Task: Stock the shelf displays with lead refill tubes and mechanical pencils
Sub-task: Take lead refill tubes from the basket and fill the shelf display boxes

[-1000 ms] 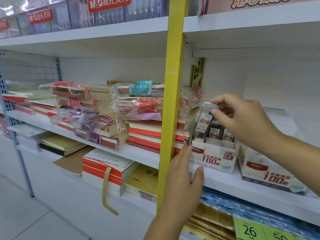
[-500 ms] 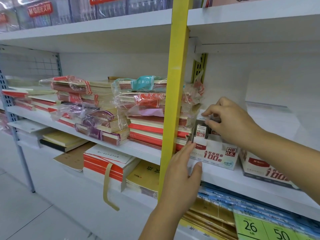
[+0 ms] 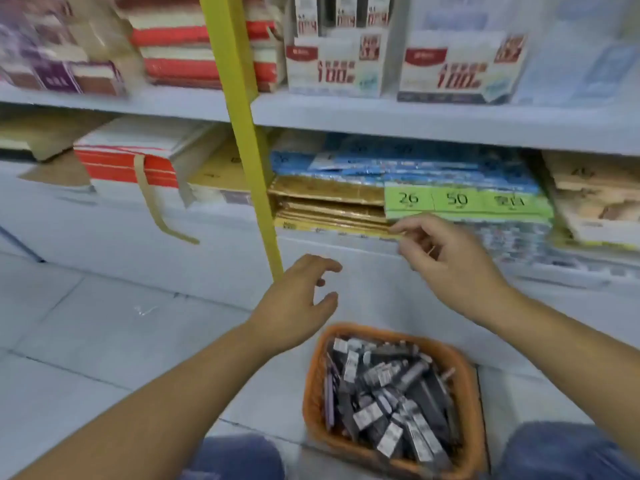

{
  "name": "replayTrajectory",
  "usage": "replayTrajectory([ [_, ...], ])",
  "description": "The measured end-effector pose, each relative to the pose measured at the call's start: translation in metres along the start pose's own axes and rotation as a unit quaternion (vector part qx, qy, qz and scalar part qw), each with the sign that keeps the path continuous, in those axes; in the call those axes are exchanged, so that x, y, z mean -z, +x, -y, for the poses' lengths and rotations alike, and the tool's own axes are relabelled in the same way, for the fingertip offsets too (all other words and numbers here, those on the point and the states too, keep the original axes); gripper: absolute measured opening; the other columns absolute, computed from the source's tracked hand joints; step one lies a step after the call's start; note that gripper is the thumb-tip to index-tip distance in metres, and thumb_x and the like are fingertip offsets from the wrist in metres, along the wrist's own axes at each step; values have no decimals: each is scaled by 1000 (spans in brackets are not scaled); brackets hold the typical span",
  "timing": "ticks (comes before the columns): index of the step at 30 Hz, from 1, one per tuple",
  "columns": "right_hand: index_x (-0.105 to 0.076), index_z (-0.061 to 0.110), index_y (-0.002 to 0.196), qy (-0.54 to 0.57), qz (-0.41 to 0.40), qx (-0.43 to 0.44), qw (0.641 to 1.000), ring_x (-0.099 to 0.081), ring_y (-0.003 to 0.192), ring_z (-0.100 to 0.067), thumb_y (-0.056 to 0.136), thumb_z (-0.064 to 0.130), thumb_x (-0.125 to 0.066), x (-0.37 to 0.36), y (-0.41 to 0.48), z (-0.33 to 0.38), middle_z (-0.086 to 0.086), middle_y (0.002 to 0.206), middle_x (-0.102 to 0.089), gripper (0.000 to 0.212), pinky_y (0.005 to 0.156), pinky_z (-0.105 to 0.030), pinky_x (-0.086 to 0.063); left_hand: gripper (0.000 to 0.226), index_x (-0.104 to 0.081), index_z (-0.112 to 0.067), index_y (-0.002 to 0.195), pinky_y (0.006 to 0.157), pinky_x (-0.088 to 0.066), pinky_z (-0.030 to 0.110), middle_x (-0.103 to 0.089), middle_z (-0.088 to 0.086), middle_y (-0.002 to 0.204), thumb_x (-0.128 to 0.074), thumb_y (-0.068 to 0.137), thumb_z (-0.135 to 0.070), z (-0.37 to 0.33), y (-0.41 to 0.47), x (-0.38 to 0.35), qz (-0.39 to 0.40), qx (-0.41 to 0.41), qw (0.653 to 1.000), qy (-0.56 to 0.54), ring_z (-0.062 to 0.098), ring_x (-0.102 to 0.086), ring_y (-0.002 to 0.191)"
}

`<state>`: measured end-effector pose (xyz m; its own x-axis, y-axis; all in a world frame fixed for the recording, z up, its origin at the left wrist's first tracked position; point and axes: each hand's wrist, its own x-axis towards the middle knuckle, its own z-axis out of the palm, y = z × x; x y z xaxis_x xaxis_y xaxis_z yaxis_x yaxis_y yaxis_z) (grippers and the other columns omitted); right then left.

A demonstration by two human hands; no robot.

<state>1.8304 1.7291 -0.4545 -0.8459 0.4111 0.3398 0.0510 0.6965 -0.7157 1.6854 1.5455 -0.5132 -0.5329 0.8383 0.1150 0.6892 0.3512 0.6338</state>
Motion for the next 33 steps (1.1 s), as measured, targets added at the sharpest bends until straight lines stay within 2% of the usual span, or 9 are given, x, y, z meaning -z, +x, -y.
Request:
replayTrajectory([
  [4, -60, 37, 104, -47, 100, -204, 973, -63, 85, -9, 97, 24, -54, -64, -80, -103, 17, 101, -63, 16, 76, -30, -51, 34, -57, -21, 131, 88, -39, 23, -56, 1, 132, -58, 97, -25, 47, -32, -77, 132, 107, 985, 14, 17, -56, 117],
  [8, -60, 33, 109, -54, 188, -343, 919, -61, 88, -7, 95, 24, -55, -109, -139, -170, 7, 110, -63, 17, 75, -26, -52, 40, -56, -21, 133, 89, -37, 20, -56, 2, 132, -62, 94, -27, 79, -47, -145, 191, 208, 959, -11, 20, -56, 119],
  [13, -55, 22, 123, -50, 137, -405, 903, -56, 98, -8, 90, 22, -66, -131, -161, -218, 5, 118, -58, 34, 80, -22, -46, 45, -55, -20, 133, 96, -43, 28, -57, 1, 134, -67, 92, -36, 99, -53, -207, 205, 272, 939, -42, 20, -55, 121],
  [18, -40, 26, 144, -118, 177, -411, 886, -44, 126, -28, 96, 36, -54, -157, -152, -241, -9, 135, -52, 51, 101, -41, -42, 60, -46, -23, 143, 108, -37, 29, -49, -3, 143, -69, 90, -38, 98, -38, -236, 141, 290, 946, -39, 15, -47, 129],
  [22, -48, 30, 136, -151, 134, -455, 867, -48, 119, -31, 91, 49, -56, -171, -149, -244, -10, 123, -56, 49, 97, -40, -43, 60, -45, -25, 144, 109, -43, 36, -53, -8, 139, -71, 90, -33, 95, -26, -244, 103, 338, 933, -67, 14, -53, 123],
  [25, -56, 28, 125, -86, 70, -487, 866, -53, 111, -26, 86, 36, -69, -175, -148, -242, -4, 119, -55, 42, 93, -41, -48, 50, -53, -25, 134, 87, -52, 25, -63, -16, 106, -74, 88, -27, 98, -18, -247, 89, 369, 920, -99, 1, -59, 92],
  [27, -57, 26, 114, 20, 29, -514, 857, -61, 98, -21, 85, 16, -71, -176, -143, -240, -4, 118, -52, 34, 77, -36, -58, 43, -57, -25, 127, 68, -42, 13, -58, -23, 90, -74, 88, -26, 100, -14, -248, 82, 387, 912, -106, -6, -55, 80],
  [30, -46, 34, 95, 43, -3, -512, 858, -60, 68, -7, 85, 4, -67, -172, -141, -240, 2, 94, -56, 39, 42, -10, -44, 25, -61, -27, 115, 65, -48, 21, -64, -17, 96, -70, 92, -30, 101, -6, -250, 90, 414, 898, -119, 2, -60, 79],
  [33, -37, 35, 105, 104, 1, -531, 841, -64, 77, -19, 83, 0, -69, -166, -148, -239, -1, 98, -54, 52, 46, -20, -53, 5, -59, -30, 102, 70, -52, 27, -69, -8, 104, -61, 98, -31, 102, -6, -249, 92, 413, 897, -128, 7, -63, 82],
])
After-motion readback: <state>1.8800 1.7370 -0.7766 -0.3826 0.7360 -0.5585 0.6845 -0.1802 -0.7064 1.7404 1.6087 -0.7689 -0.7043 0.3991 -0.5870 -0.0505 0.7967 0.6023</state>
